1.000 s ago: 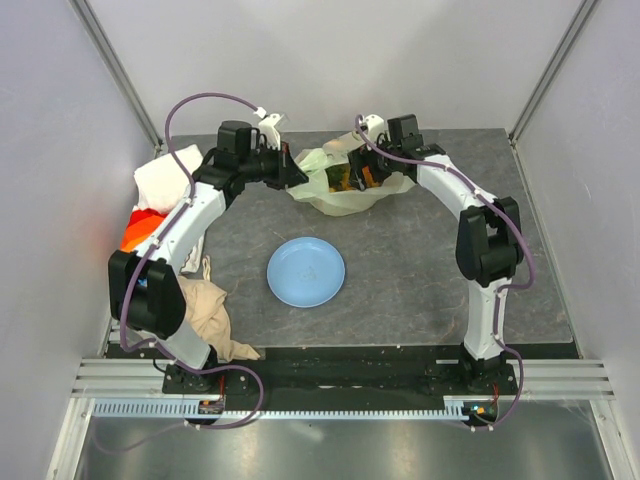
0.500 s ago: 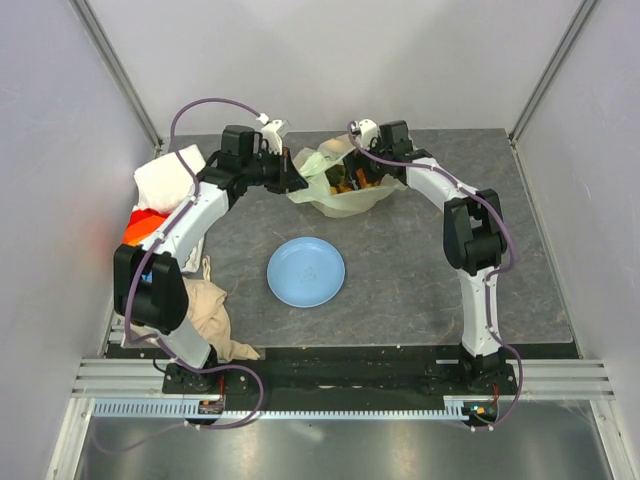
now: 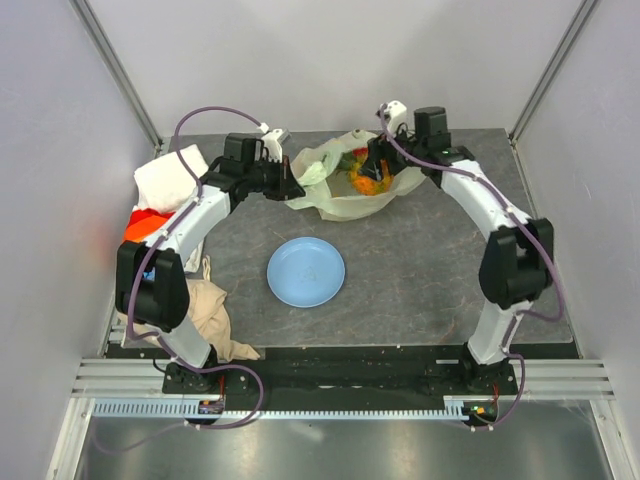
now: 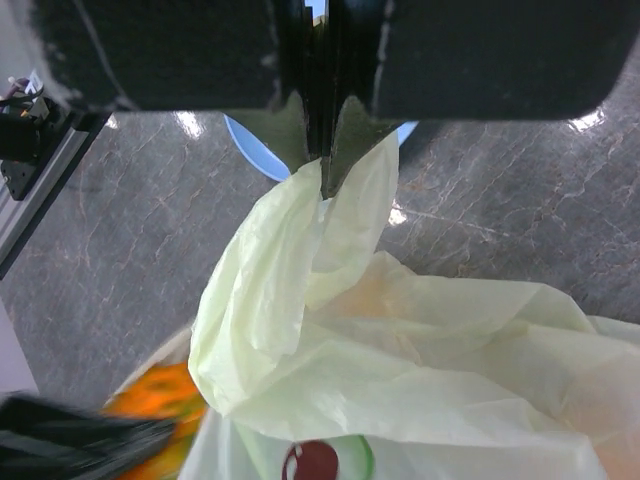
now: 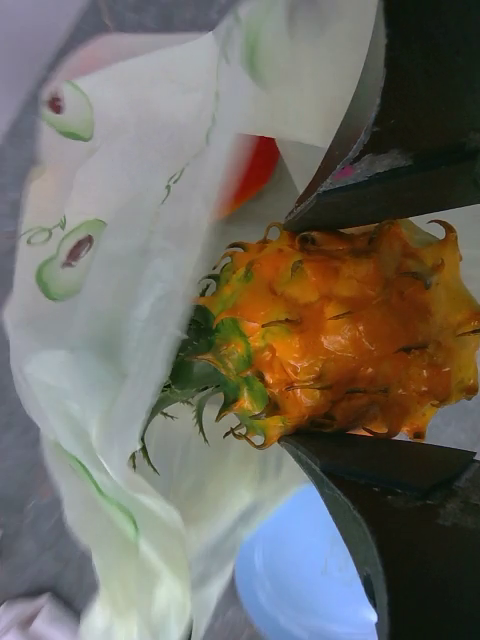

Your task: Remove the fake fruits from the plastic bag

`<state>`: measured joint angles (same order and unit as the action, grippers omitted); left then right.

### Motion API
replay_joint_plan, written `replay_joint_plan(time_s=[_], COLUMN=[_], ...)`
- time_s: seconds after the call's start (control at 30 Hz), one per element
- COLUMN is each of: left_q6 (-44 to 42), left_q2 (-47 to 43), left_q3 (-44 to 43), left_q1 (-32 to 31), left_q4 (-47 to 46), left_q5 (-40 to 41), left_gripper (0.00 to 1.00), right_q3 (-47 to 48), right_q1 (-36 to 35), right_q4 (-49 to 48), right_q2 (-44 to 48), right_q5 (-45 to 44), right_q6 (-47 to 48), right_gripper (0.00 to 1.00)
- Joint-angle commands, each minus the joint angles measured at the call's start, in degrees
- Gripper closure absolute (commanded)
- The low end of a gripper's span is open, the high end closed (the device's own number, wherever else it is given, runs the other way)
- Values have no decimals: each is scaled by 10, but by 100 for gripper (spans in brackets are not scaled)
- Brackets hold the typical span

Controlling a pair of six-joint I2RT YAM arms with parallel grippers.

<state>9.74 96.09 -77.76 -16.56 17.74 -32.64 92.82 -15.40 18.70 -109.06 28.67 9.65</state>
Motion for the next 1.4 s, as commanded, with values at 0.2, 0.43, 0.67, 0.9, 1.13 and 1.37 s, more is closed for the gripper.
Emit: replay_joint_plan(time_s=[0.2, 0.43, 0.67, 0.9, 1.13, 1.37], left_q6=[-14, 40, 68, 67, 74, 86], left_q2=[-13, -27, -47, -12, -6, -9], left_q3=[5, -2, -38, -71, -123, -115], left_q1=[3, 4, 5, 9, 15, 26], left_q4=[-1, -29, -60, -31, -55, -53], left_q5=[21, 4, -5, 47, -8, -6], left_gripper=[98, 99, 99, 98, 99, 98], right_q3=[-52, -23, -92, -78, -151, -179], right_q1=[0, -3, -24, -64, -115, -240], right_q4=[-6, 182, 247, 361, 305, 197], right_q2=[188, 200, 252, 328, 369, 310], right_q5=[66, 129, 140, 146, 111, 66], right_q6=[-60, 15, 8, 75, 59, 43], right_gripper=[50, 52, 55, 51, 53, 56])
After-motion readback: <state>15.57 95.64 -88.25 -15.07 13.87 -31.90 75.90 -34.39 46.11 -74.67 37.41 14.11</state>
